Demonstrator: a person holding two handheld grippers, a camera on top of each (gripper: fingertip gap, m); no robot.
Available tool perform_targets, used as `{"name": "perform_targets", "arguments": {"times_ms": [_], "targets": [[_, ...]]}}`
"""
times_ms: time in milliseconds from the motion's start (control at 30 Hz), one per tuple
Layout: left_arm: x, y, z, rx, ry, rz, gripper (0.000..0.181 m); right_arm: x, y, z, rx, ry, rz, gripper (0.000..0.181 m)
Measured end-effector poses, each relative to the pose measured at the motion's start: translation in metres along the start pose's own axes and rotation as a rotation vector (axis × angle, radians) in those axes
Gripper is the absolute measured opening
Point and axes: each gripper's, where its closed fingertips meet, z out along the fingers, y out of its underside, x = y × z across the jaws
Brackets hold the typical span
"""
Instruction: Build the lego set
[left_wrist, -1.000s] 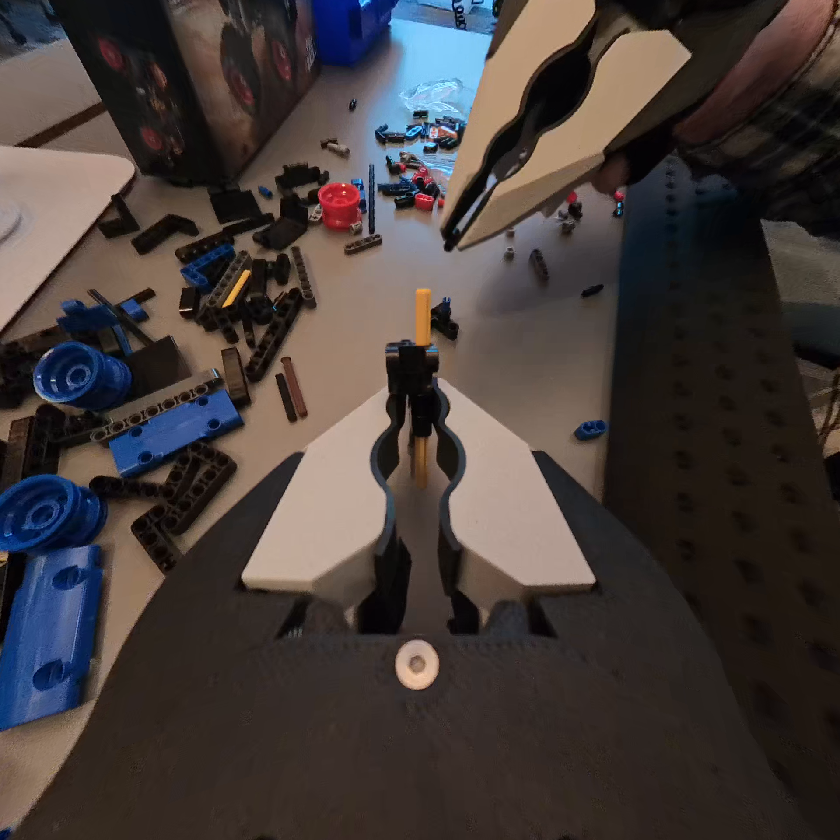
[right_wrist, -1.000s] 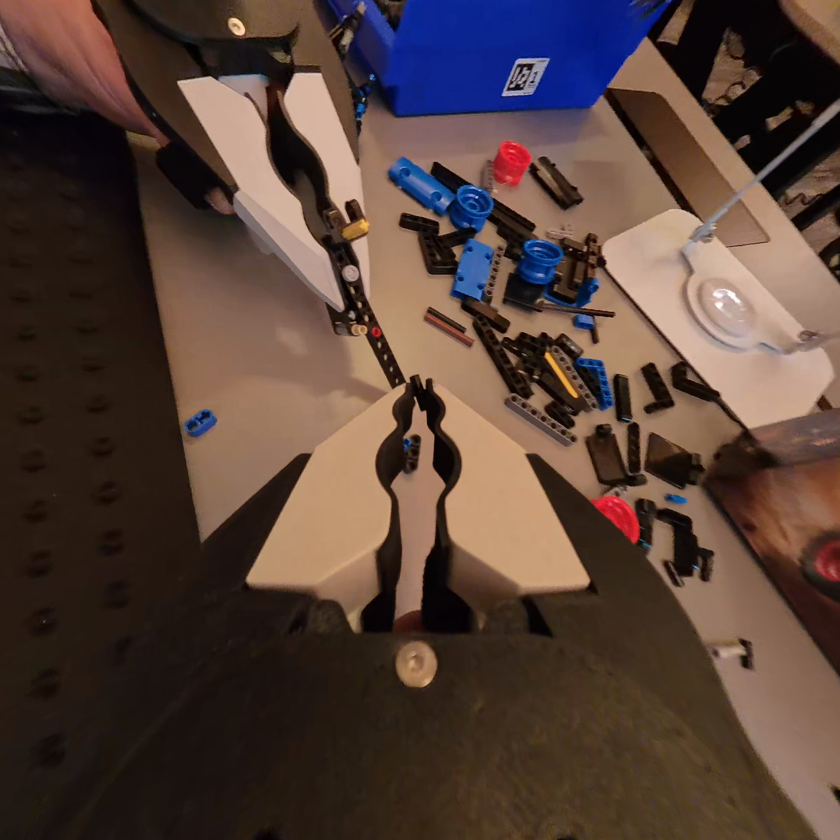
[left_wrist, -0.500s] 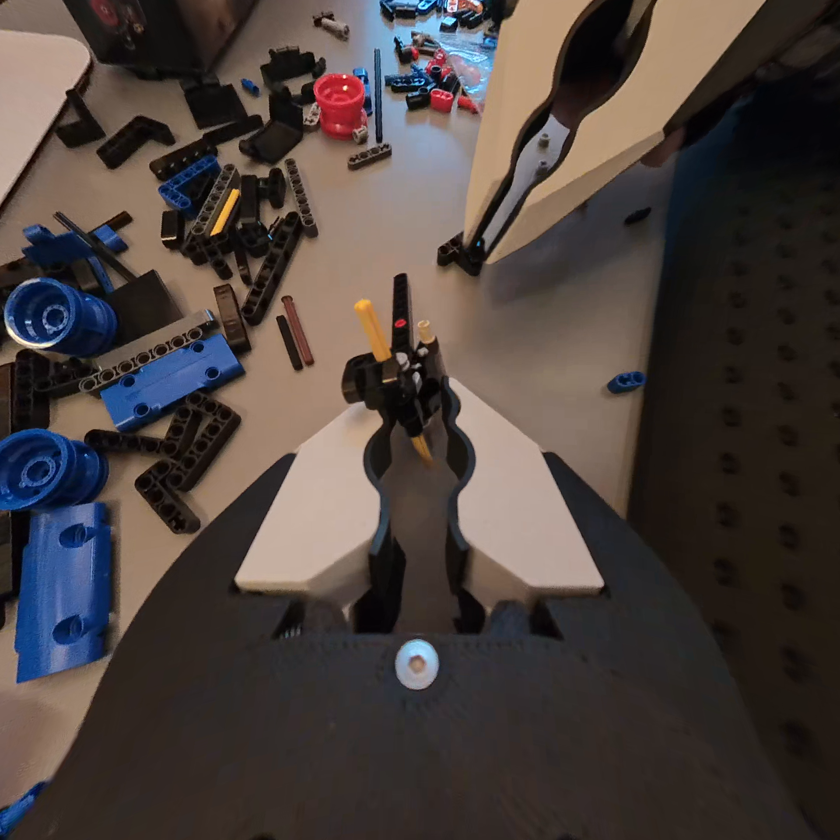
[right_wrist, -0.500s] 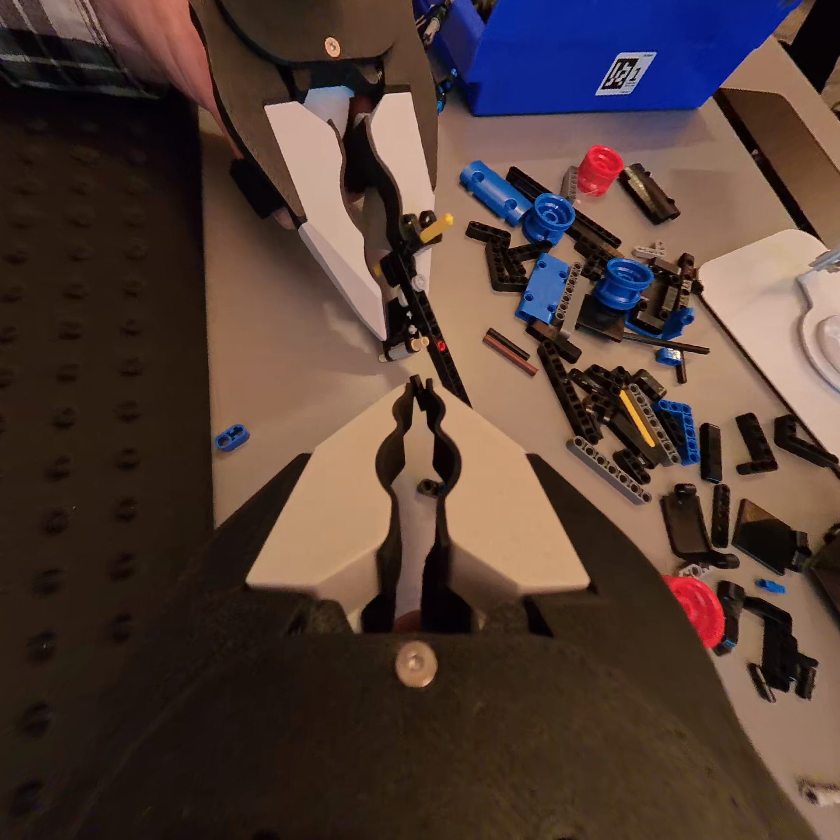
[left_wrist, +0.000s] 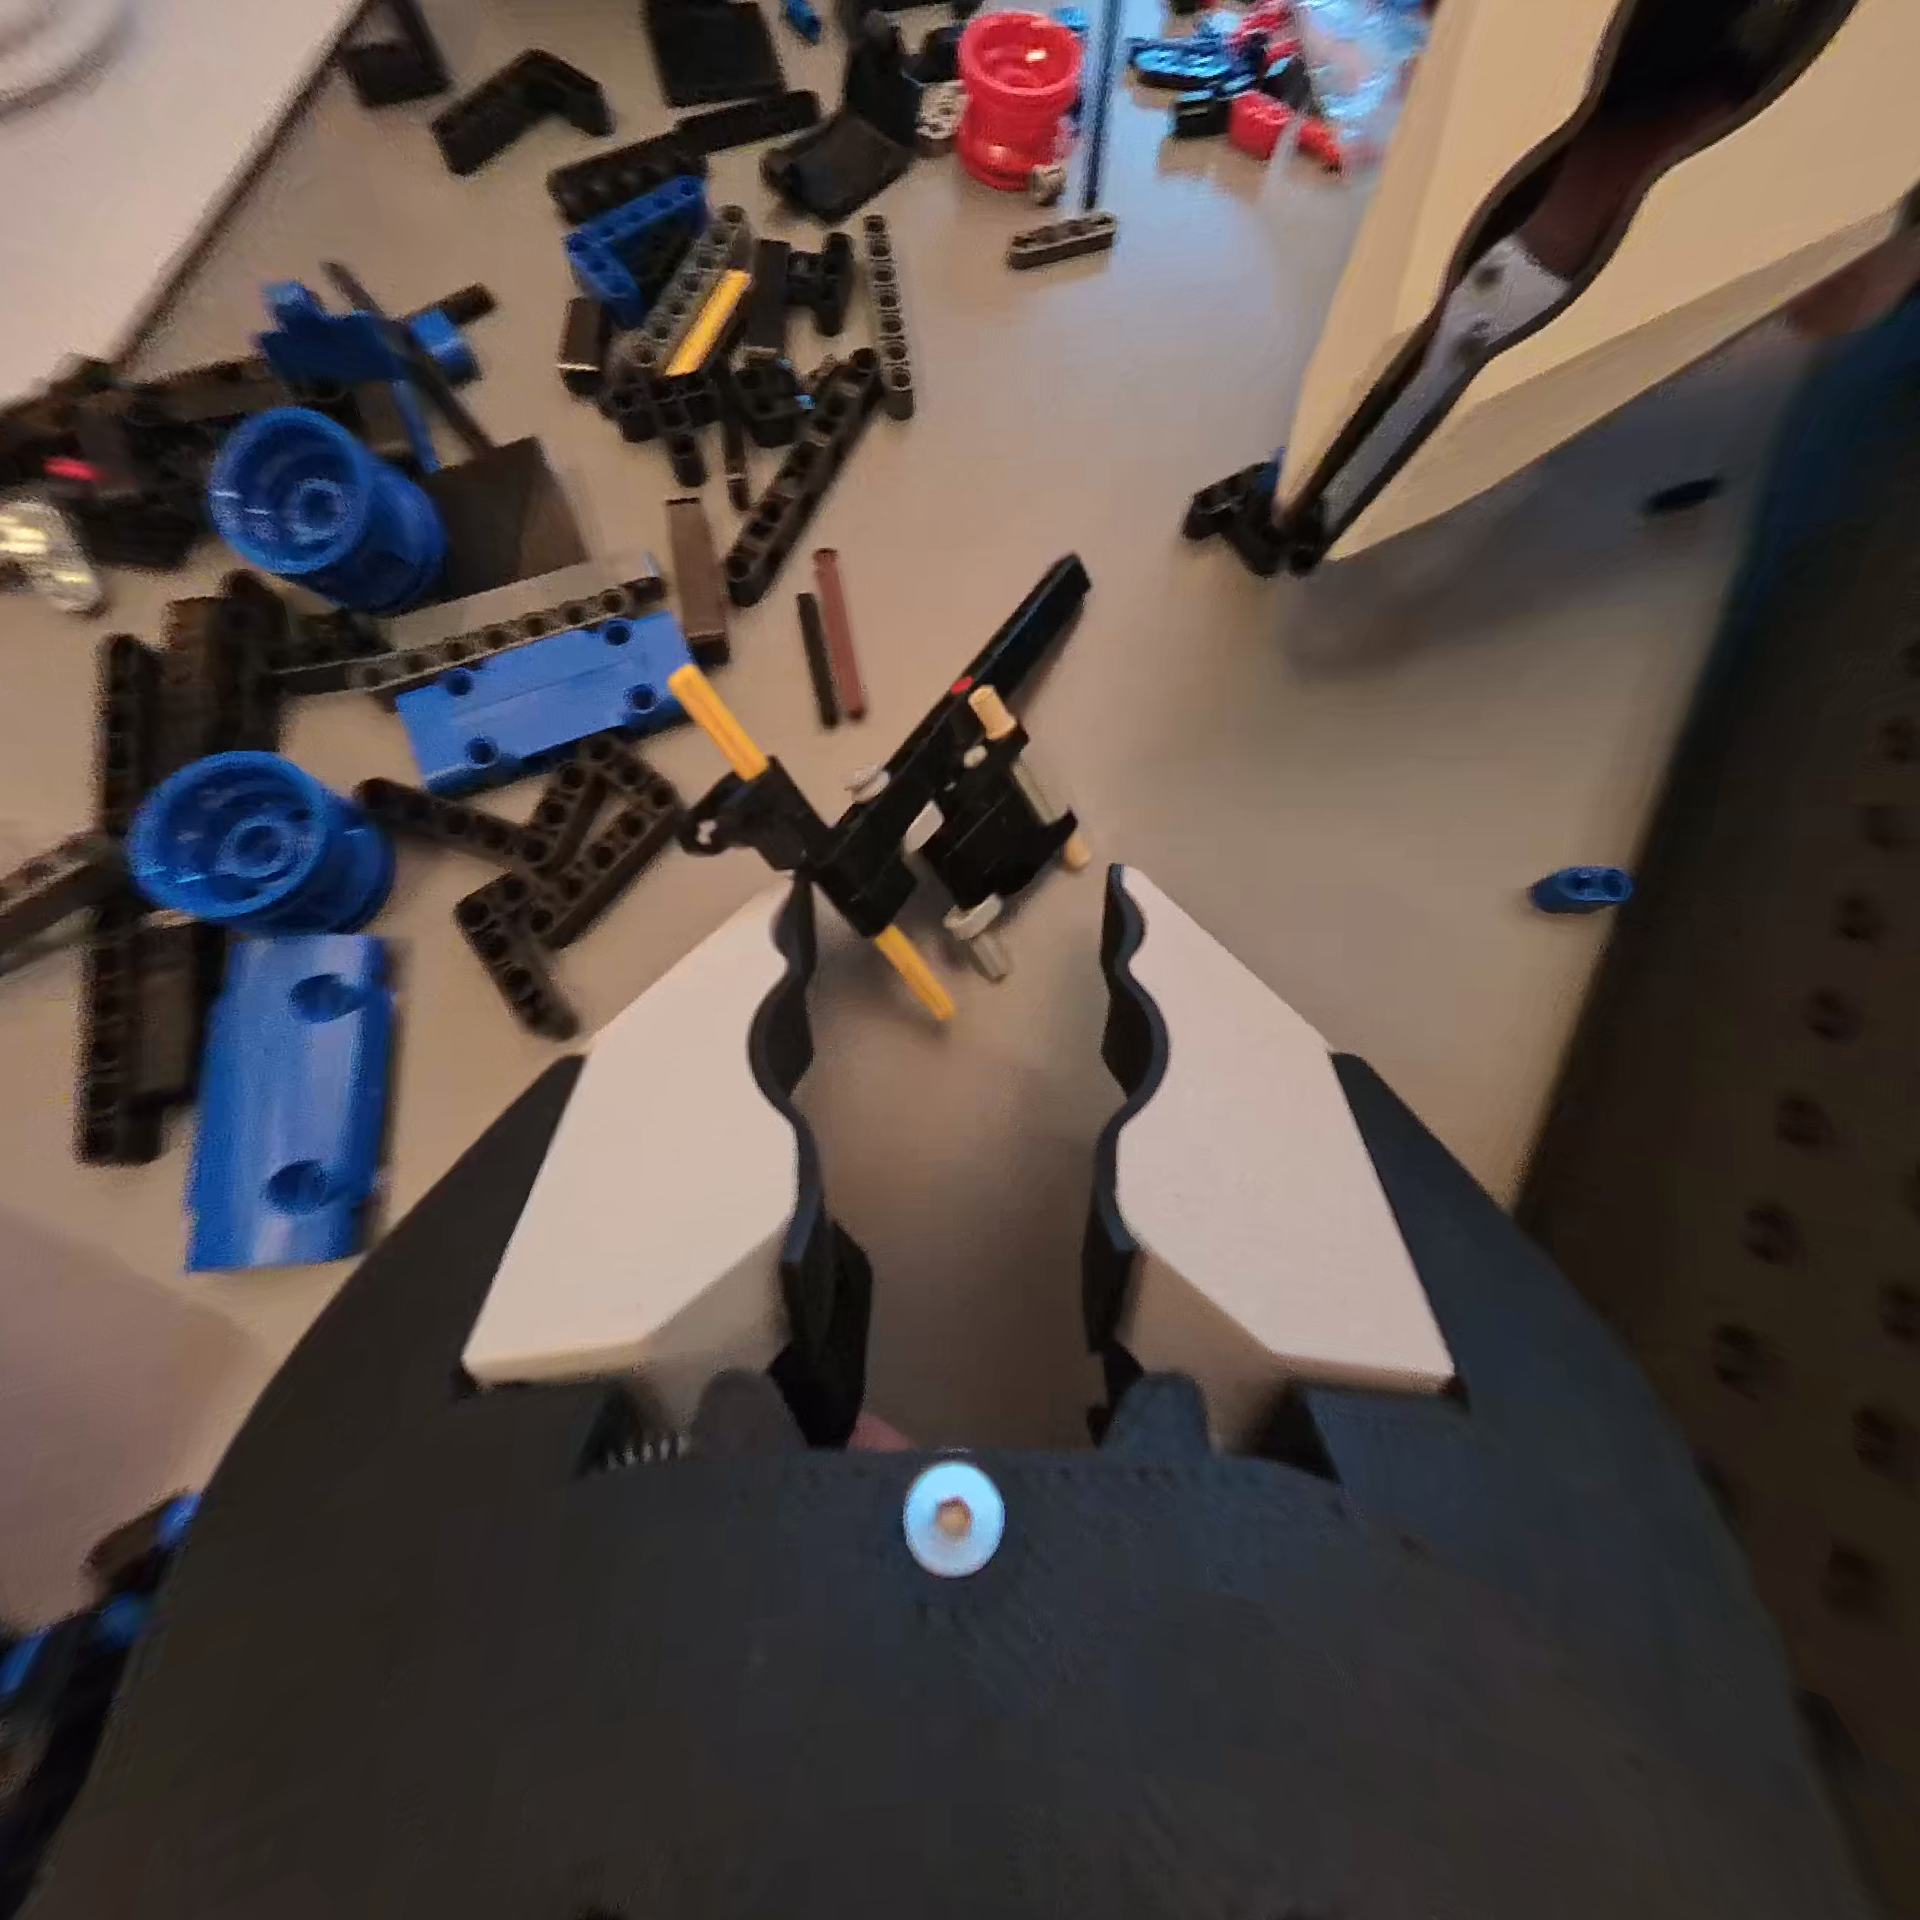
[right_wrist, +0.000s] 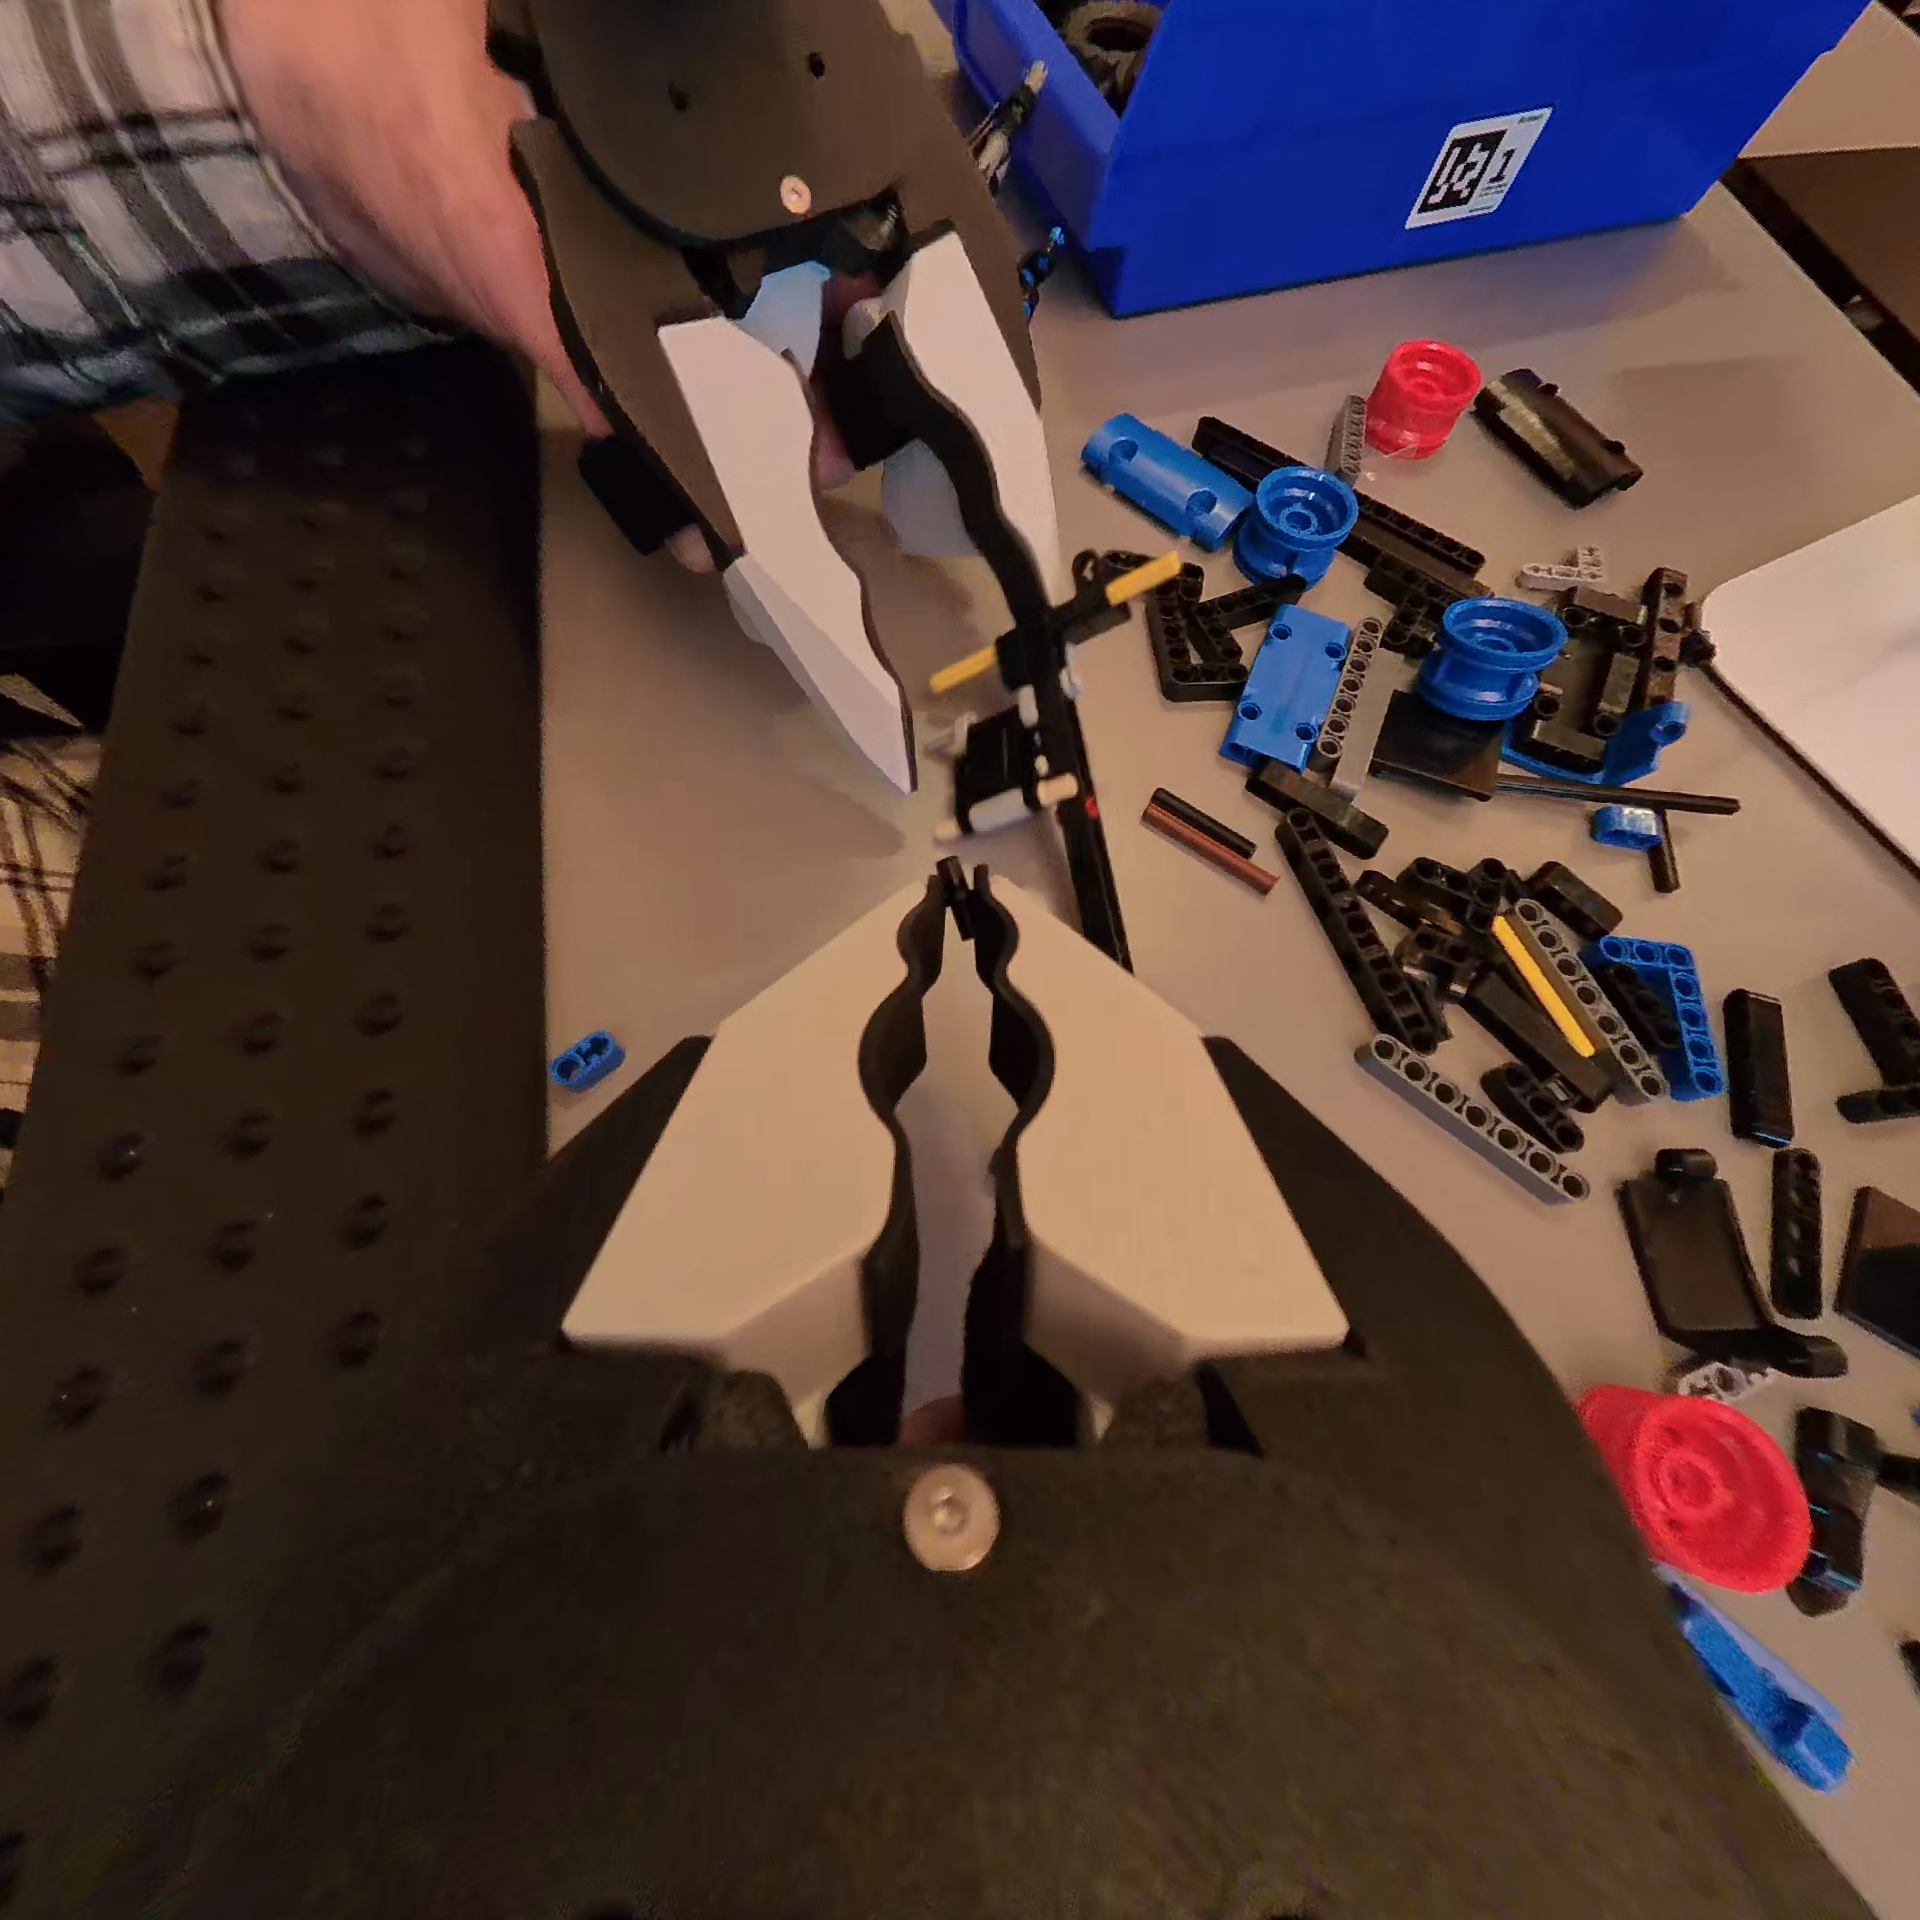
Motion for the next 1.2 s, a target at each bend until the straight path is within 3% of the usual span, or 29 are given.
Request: {"name": "perform_targets", "arguments": {"times_ms": [100,400,533,633,833,933,1200], "targets": [[-0.009,0.003,-0.007,-0.020,-0.137,0.066,0.062,0.000,-0.005,-0.002,0.027,-0.028,0.043,0.003],[-0.018,0.022,-0.017,-0.114,-0.193,0.035,0.069,-0.004,-0.007,0.001,0.022,-0.075,0.069,0.004],[-0.019,0.006,-0.034,-0.057,-0.261,0.123,0.067,-0.006,-0.011,0.002,0.038,-0.089,0.083,0.003],[0.018,-0.030,-0.039,0.120,-0.239,0.355,0.047,-0.010,-0.021,0.000,0.080,-0.135,0.122,0.004],[0.055,-0.055,-0.033,0.233,-0.349,0.770,0.026,-0.024,-0.034,-0.002,0.116,-0.252,0.188,0.004],[0.060,-0.059,-0.031,0.242,-0.410,0.882,0.008,-0.029,-0.036,-0.004,0.122,-0.292,0.212,0.004],[0.053,-0.071,-0.042,0.306,-0.518,0.875,0.003,-0.025,-0.050,-0.010,0.219,-0.292,0.310,0.004]]}}
